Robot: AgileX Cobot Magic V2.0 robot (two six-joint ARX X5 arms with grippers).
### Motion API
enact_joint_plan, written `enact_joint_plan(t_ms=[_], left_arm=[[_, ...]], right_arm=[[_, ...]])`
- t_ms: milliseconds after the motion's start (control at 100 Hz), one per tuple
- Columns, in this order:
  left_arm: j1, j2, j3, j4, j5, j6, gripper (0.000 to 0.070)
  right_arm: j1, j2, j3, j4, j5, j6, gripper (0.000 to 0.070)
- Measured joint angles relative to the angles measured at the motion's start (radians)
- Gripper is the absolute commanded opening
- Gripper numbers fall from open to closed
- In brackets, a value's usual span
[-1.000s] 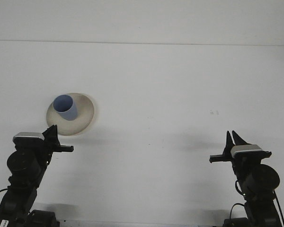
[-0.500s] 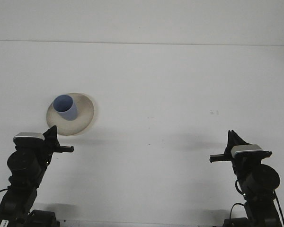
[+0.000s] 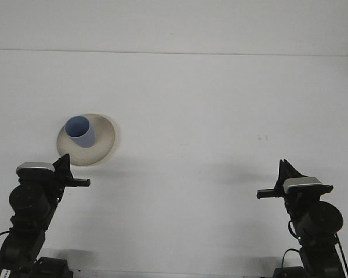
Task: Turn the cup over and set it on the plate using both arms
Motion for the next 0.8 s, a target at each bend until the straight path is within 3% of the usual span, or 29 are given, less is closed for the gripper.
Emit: enact_joint_plan(t_ms=[630, 800], left_arm=[[0.003, -0.1, -0.013, 0.024, -0.042, 0.038, 0.0011], [0.003, -0.197, -0.126, 0.138, -0.042, 0.041, 0.0011]], right_arm=[[0.0, 0.0, 0.0, 0.0, 0.0, 0.0, 0.0044], [0.0, 0.0, 0.0, 0.0, 0.0, 0.0, 0.0044]])
